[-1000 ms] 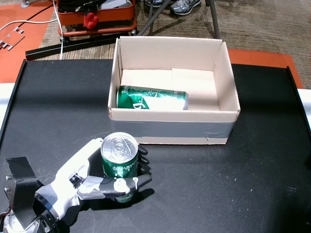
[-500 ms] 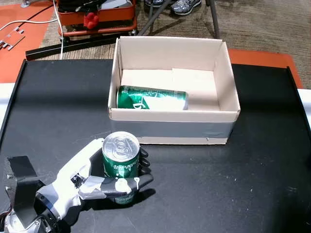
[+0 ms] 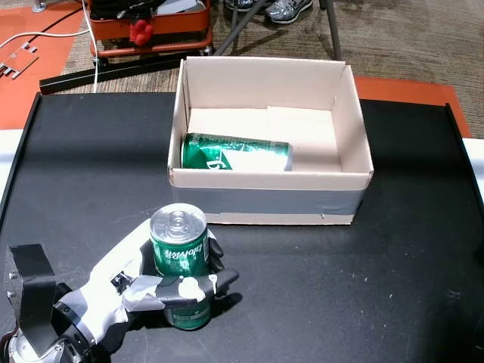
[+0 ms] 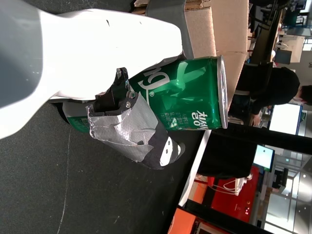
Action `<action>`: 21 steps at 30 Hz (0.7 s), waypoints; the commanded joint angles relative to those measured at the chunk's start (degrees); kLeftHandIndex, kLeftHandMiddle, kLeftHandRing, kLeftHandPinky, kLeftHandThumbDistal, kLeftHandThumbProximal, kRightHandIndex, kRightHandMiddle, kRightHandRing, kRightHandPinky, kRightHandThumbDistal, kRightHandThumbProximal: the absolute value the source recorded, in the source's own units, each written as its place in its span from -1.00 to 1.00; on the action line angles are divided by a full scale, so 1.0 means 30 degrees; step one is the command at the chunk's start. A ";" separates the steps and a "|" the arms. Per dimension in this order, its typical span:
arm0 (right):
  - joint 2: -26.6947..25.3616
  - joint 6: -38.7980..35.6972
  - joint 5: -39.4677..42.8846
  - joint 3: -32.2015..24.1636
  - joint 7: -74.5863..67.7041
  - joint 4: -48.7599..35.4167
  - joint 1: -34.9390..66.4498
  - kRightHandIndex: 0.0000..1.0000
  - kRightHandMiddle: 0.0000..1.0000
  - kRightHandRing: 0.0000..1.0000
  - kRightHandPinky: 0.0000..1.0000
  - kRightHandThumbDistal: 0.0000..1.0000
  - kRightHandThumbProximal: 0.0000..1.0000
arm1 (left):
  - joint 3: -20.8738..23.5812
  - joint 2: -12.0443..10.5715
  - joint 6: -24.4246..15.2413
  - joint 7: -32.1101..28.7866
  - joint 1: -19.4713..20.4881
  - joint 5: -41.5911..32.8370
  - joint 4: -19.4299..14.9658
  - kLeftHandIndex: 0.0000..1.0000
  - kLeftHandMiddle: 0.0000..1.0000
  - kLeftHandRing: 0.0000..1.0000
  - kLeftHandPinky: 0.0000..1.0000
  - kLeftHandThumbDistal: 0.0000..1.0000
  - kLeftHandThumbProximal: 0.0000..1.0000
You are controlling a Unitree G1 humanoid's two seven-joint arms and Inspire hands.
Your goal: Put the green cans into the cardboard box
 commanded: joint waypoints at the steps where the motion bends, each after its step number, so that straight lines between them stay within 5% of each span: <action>1: -0.0001 -0.0122 -0.0088 -0.0048 -0.0062 0.0023 0.0023 -0.51 -0.40 -0.22 -0.07 -0.59 -0.47 | 0.0148 -0.0094 0.0104 -0.0133 -0.0066 -0.0115 0.0189 -0.31 -0.40 -0.33 -0.36 0.21 -1.00; 12: 0.0028 -0.0274 -0.0231 -0.0008 -0.0262 0.0024 0.0054 -0.51 -0.40 -0.21 -0.07 -0.60 -0.48 | 0.0294 -0.0194 0.0141 0.0234 -0.0065 -0.0176 0.0176 -0.54 -0.58 -0.52 -0.53 0.05 -1.00; 21: 0.0011 -0.0776 -0.0624 0.0047 -0.0465 0.0210 0.0019 -0.52 -0.41 -0.23 -0.08 -0.64 -0.44 | 0.0500 -0.0303 0.0085 0.0342 -0.0069 -0.0138 0.0151 -0.47 -0.73 -0.61 -0.61 -0.15 -1.00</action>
